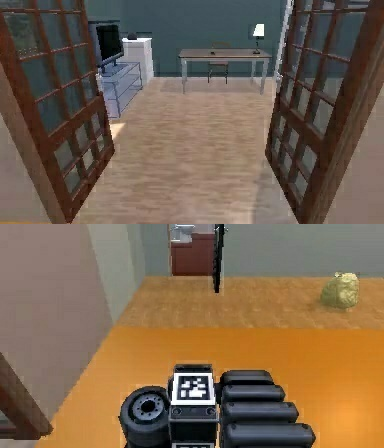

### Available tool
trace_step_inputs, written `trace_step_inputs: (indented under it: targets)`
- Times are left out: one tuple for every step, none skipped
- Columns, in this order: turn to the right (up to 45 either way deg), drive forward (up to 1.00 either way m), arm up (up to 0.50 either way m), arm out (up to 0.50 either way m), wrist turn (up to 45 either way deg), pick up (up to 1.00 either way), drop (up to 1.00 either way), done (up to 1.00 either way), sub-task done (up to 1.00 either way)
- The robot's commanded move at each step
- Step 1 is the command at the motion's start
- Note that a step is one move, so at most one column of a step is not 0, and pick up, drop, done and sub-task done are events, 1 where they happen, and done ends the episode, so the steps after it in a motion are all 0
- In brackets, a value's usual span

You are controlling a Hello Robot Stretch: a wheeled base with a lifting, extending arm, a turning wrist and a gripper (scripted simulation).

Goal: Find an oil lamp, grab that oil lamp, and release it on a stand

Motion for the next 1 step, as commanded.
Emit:
trace_step_inputs:
  targets:
    - [0.0, 1.00, 0.00, 0.00, 0.0, 0.00, 0.00, 0.00, 0.00]
